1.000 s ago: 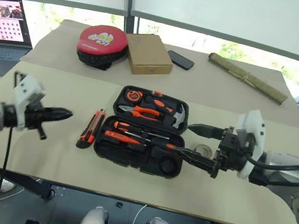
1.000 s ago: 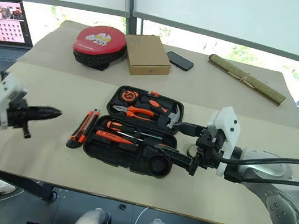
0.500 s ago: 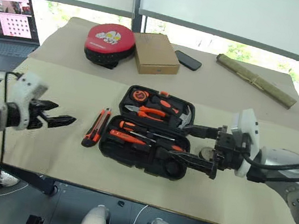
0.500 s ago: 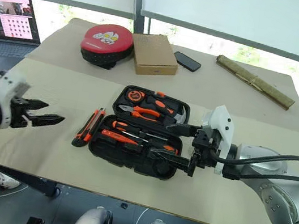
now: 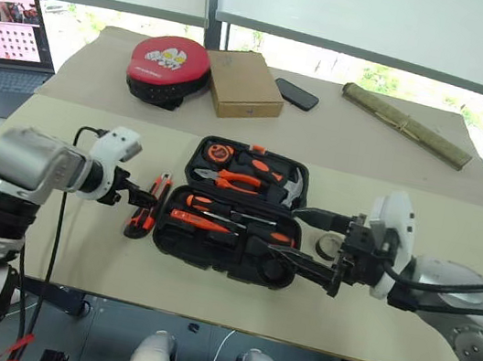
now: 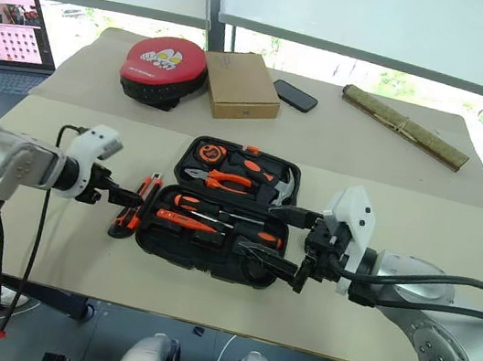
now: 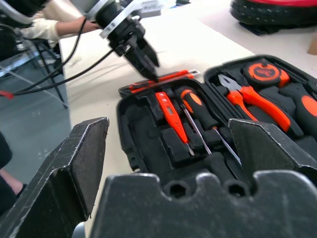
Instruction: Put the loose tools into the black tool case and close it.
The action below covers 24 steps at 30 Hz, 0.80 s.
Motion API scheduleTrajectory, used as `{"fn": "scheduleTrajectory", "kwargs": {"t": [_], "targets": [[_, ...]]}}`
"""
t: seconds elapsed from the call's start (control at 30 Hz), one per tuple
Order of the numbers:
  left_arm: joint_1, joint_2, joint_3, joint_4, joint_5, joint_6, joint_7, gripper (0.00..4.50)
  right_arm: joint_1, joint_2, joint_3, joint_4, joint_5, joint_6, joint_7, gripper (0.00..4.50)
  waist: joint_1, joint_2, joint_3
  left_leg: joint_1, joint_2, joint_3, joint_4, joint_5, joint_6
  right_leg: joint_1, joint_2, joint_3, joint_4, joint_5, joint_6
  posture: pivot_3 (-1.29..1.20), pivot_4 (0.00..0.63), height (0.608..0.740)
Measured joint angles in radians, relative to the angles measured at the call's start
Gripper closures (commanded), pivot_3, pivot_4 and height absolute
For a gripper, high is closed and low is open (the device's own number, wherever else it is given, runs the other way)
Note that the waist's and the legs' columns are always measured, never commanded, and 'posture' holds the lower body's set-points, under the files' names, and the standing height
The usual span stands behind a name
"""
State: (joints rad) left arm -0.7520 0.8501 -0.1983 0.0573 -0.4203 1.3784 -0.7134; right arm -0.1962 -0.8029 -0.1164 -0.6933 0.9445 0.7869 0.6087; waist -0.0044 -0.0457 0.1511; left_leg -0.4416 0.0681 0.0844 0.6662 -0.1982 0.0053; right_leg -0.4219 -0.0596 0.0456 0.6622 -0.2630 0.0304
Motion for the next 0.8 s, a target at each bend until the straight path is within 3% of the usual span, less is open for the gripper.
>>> {"fn": "scheduleTrajectory", "kwargs": {"t": [0.37,0.47,0.63,0.67,0.8], "targets": [[-0.062,-0.037,-0.11,0.063,0.067,-0.069,-0.05,0.08,0.078,0.013,-0.038,-0.072,0.003,0.0,-0.049,0.0,0.018,0.004,-0.002,0.002,-0.001,0.0,0.001,0.0,0.0,0.003,-0.001,0.0,0.001,0.0,0.0,0.0,0.15,0.74],[-0.063,-0.032,-0.114,0.078,0.079,-0.08,-0.065,0.8,0.096,0.011,-0.062,-0.083,0.006,0.0,-0.054,0.0,0.017,0.004,-0.002,0.002,-0.001,0.0,0.001,0.0,0.0,0.003,0.0,0.0,0.001,0.0,0.0,0.0,0.15,0.74],[-0.072,-0.039,-0.134,0.108,0.109,-0.098,-0.079,2.73,0.099,0.011,-0.064,-0.091,0.01,0.0,-0.061,0.0,0.017,0.005,-0.003,0.002,-0.001,0.0,0.001,0.0,0.0,0.003,0.0,0.0,0.001,0.0,0.0,0.0,0.15,0.74],[-0.074,-0.042,-0.135,0.109,0.111,-0.098,-0.082,2.93,0.099,0.011,-0.063,-0.092,0.01,0.0,-0.062,0.0,0.017,0.005,-0.003,0.002,-0.001,0.0,0.001,0.0,0.0,0.003,-0.001,0.0,0.001,0.0,0.0,0.0,0.15,0.74],[-0.077,-0.041,-0.136,0.138,0.127,-0.128,-0.104,2.93,0.097,0.0,-0.063,-0.092,0.01,0.0,-0.057,0.0,0.017,0.006,-0.003,0.002,-0.001,0.0,0.002,0.0,0.0,0.003,-0.001,0.0,0.001,0.0,0.0,0.0,0.15,0.74]]}}
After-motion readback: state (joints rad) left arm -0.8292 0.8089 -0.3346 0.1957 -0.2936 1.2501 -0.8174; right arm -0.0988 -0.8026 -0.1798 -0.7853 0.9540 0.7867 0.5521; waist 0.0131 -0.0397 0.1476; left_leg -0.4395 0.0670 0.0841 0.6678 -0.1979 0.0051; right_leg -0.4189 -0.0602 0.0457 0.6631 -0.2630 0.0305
